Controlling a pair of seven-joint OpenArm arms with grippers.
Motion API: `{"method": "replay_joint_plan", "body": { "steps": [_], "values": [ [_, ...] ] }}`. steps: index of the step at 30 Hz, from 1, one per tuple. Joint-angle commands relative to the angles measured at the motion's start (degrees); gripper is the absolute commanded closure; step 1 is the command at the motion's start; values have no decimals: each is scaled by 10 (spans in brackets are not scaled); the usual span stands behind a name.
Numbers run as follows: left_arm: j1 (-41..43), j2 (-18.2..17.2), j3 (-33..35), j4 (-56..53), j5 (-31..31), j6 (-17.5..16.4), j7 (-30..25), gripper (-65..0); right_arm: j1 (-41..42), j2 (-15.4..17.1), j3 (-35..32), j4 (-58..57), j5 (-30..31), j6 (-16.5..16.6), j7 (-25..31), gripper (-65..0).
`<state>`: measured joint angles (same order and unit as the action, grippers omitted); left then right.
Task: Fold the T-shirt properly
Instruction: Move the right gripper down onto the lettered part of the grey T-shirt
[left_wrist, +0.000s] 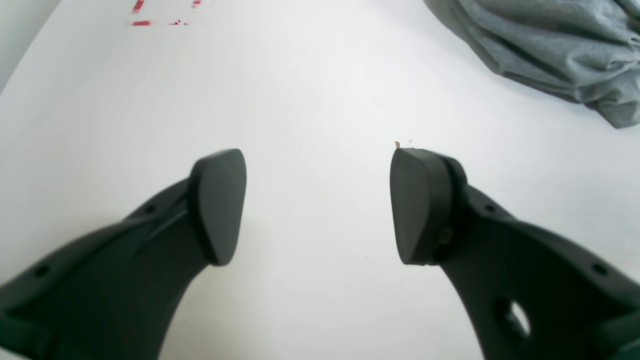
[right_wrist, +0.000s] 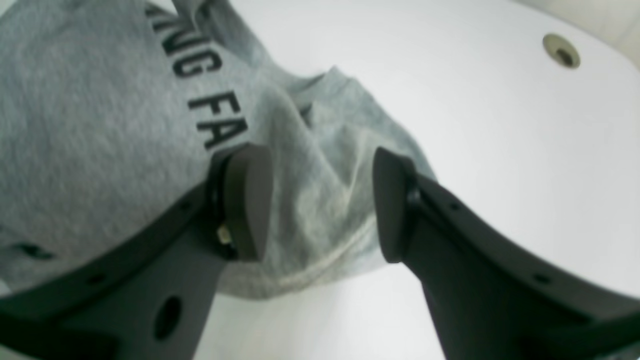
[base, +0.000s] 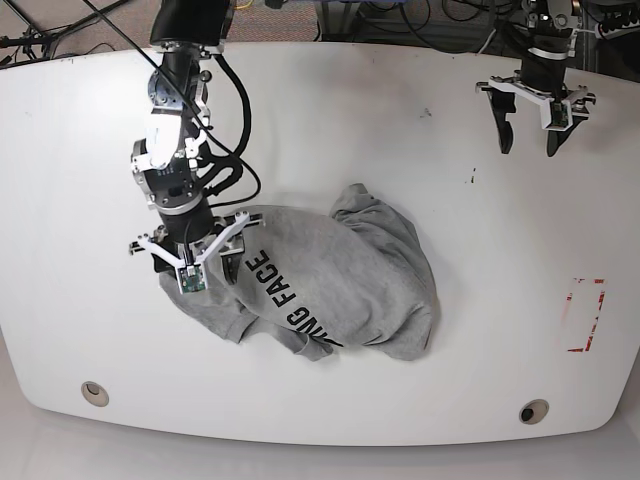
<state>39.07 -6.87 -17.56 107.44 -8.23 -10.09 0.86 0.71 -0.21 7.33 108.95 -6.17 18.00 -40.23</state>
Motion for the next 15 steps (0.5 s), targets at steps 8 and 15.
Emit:
{"method": "replay_joint_plan", "body": {
  "steps": [8,15],
  "values": [
    [-1,-4,2,8,-6,1,-11,-418,85,-2,-6,-97,1,-5,58,-313],
    [-1,-3,-4,9,-3,2,-12,-422,146,-11,-39,-187,6,-4,108,-314]
  ]
}}
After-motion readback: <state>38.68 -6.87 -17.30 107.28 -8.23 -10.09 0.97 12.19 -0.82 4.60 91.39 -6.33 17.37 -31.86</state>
